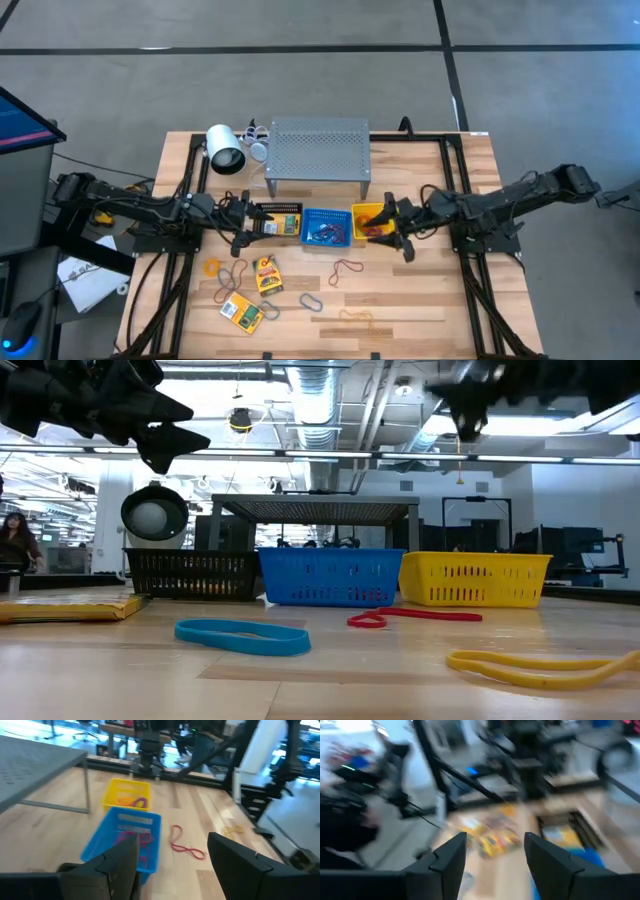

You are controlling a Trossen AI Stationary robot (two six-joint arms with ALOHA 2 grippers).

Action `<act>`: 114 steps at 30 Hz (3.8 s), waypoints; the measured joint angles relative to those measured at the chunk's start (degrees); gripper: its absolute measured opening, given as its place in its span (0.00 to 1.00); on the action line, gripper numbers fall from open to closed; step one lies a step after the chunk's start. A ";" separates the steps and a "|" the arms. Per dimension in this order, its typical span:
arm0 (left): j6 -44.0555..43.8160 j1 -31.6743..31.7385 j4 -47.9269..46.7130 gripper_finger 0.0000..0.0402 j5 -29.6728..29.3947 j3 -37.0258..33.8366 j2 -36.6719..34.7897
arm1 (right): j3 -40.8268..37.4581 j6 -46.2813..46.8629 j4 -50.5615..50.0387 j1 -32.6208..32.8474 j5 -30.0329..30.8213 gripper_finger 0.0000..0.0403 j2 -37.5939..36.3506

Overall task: Pick & Place Office Desk Supplies
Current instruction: Put the red rubber band into the blue bin

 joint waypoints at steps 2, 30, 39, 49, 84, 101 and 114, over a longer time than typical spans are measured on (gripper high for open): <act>-0.26 0.00 -0.04 0.58 2.67 0.00 0.00 | -0.02 0.00 2.71 1.70 -0.97 0.48 0.16; 0.08 -9.10 1.64 0.58 11.17 0.00 0.02 | 22.57 17.66 -5.46 19.59 15.84 0.48 42.24; 0.14 -9.69 6.61 0.58 1.11 -0.02 2.49 | 25.64 16.71 -31.76 18.41 16.06 0.48 44.90; 8.26 -8.14 19.10 0.58 -0.30 -0.02 10.80 | 25.49 9.20 -33.69 15.44 24.88 0.48 44.69; 7.19 -6.43 21.31 0.58 1.63 -0.02 11.82 | 2.34 18.53 8.79 20.62 35.31 0.48 45.97; 7.19 -6.43 20.92 0.58 1.61 -0.02 11.82 | 5.33 18.92 6.85 20.96 34.96 0.48 49.80; 7.19 -6.43 20.90 0.58 1.61 -0.02 11.82 | 10.60 19.30 -6.82 21.34 34.88 0.47 49.71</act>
